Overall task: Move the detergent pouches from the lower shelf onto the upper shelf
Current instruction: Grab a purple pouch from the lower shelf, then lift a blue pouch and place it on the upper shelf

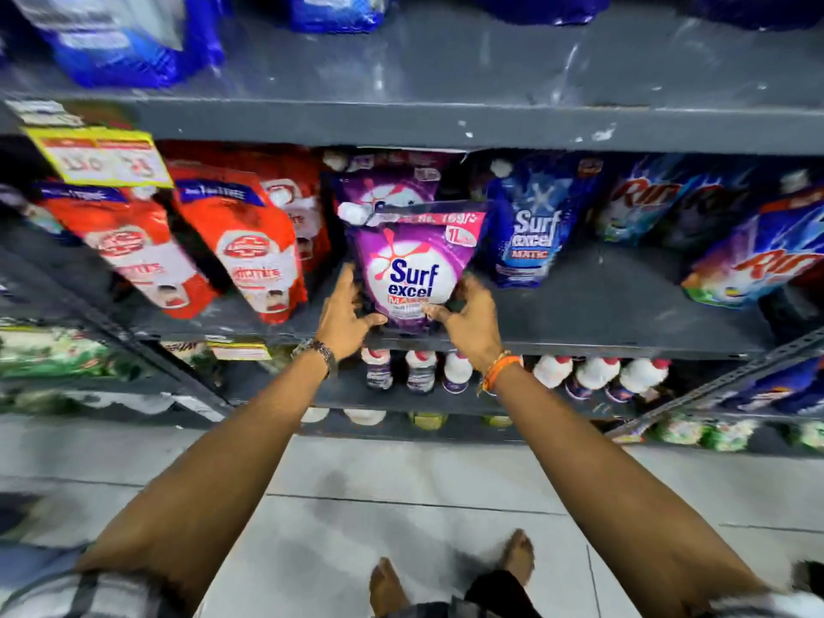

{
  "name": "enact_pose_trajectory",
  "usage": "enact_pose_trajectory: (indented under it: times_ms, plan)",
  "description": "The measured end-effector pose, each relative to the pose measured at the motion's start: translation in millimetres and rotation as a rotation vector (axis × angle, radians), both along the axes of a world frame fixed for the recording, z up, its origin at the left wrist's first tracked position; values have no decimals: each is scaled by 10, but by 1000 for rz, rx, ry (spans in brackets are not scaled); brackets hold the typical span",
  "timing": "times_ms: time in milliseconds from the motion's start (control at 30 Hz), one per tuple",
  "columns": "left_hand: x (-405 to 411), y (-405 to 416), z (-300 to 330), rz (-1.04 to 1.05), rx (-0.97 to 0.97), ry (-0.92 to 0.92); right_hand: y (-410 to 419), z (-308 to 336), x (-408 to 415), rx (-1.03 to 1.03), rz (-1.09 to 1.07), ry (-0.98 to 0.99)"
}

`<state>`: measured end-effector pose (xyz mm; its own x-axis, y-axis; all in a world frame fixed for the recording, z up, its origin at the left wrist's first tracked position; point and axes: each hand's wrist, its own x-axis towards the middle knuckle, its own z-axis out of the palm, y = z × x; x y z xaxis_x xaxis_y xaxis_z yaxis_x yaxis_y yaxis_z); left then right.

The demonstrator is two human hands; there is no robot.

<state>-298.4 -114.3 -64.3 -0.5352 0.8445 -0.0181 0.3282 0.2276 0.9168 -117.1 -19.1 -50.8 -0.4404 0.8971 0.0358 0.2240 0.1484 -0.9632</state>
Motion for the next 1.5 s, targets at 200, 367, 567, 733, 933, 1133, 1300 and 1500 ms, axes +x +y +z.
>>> enact_pose_trajectory:
  times_ms: [200, 367, 567, 733, 933, 1133, 1300, 1500]
  plan:
    - [-399, -13, -32, -28, -22, -45, -102, 16, -388, -8, -50, -60]
    - [-381, -60, -68, -36, -14, -87, -86, 28, -404, -18, -7, -94]
    - [-58, -253, -79, 217, 81, -87, 75, 29, 20, -97, 14, -5]
    - [532, -332, -134, 444, 109, -80, 403, 96, 666, -188, -279, 275]
    - [1175, 355, -52, 51, 75, -77, 1088, 165, 1122, -200, -466, 379]
    - [1430, 1335, 78, -121, 17, -50, 1695, 266, 1114, -223, -45, 259]
    - [1412, 1830, 13, -103, 113, -70, 1870, 304, 1027, -208, 106, 183]
    - [1394, 1881, -209, -83, 164, -82, 1778, 210, 1064, -138, 46, 133]
